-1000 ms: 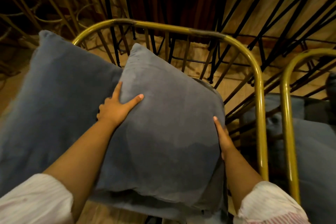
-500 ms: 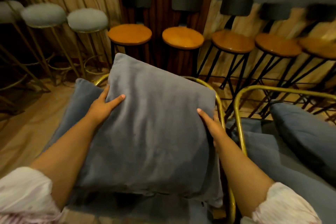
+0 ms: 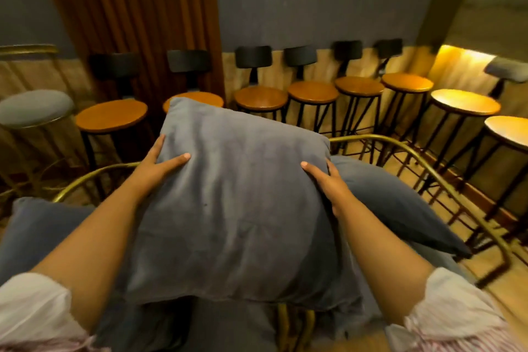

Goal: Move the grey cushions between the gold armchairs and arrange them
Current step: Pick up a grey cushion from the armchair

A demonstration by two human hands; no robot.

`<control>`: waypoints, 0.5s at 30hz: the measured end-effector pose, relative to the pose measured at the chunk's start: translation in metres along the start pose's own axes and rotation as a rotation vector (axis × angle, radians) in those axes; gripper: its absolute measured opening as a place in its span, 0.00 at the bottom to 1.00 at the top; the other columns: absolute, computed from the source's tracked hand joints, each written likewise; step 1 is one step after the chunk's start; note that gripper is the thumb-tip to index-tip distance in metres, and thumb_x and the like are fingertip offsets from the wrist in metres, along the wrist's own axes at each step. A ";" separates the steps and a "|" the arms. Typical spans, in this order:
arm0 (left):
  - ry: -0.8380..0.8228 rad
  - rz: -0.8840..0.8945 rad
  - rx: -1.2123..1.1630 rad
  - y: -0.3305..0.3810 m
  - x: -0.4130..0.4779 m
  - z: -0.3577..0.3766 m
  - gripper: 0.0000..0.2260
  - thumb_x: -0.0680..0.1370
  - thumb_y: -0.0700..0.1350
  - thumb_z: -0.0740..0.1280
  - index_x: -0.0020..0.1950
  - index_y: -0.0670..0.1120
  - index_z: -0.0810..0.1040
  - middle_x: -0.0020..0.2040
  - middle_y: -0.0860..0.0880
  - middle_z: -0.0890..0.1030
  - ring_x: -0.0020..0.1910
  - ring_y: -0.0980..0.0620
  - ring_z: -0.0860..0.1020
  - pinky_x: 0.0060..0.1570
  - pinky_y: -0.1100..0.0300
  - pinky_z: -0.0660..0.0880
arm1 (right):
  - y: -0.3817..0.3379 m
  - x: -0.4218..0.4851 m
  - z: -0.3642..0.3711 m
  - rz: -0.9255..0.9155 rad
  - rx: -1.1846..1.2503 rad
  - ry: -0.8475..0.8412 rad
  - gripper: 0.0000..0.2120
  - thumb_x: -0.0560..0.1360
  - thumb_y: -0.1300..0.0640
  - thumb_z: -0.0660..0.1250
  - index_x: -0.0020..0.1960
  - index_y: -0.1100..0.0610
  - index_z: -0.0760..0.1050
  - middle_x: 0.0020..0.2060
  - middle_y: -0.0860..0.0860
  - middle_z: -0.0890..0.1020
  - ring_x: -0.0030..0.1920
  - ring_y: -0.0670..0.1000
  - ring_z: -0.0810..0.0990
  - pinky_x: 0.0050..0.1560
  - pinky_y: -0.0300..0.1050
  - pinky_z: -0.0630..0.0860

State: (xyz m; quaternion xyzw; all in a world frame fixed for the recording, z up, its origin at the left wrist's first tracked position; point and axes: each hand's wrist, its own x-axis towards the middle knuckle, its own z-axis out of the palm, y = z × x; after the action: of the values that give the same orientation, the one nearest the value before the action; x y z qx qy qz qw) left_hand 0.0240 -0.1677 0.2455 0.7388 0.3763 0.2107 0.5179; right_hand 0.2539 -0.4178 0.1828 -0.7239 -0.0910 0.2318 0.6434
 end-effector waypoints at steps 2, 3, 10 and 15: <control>-0.024 0.010 0.015 0.017 -0.006 0.047 0.38 0.72 0.58 0.69 0.77 0.63 0.52 0.79 0.49 0.56 0.75 0.40 0.61 0.69 0.41 0.63 | -0.001 0.003 -0.051 0.007 -0.013 0.049 0.45 0.68 0.40 0.72 0.77 0.46 0.53 0.74 0.51 0.64 0.71 0.59 0.67 0.66 0.57 0.67; -0.044 0.015 0.009 0.025 -0.008 0.075 0.38 0.72 0.58 0.69 0.77 0.63 0.52 0.79 0.49 0.56 0.75 0.40 0.61 0.69 0.41 0.63 | -0.001 0.005 -0.079 0.008 -0.021 0.069 0.44 0.68 0.40 0.72 0.77 0.46 0.53 0.74 0.52 0.64 0.71 0.60 0.67 0.66 0.57 0.67; -0.196 -0.003 -0.053 0.078 -0.027 0.250 0.39 0.72 0.58 0.70 0.77 0.61 0.53 0.79 0.49 0.56 0.75 0.40 0.61 0.70 0.42 0.63 | -0.002 0.023 -0.264 0.015 -0.124 0.192 0.45 0.67 0.38 0.71 0.77 0.46 0.53 0.76 0.52 0.62 0.72 0.60 0.65 0.67 0.57 0.65; -0.281 -0.039 -0.061 0.102 -0.014 0.332 0.42 0.67 0.62 0.72 0.76 0.62 0.53 0.78 0.49 0.58 0.74 0.40 0.63 0.70 0.39 0.64 | -0.010 0.061 -0.340 0.038 -0.193 0.211 0.45 0.66 0.36 0.70 0.77 0.43 0.53 0.76 0.52 0.62 0.72 0.61 0.65 0.67 0.59 0.65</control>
State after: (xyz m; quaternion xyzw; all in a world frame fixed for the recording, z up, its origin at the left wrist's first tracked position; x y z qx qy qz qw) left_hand 0.2828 -0.3984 0.2167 0.7376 0.3078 0.1060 0.5916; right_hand 0.4628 -0.6923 0.2015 -0.8043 -0.0308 0.1567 0.5724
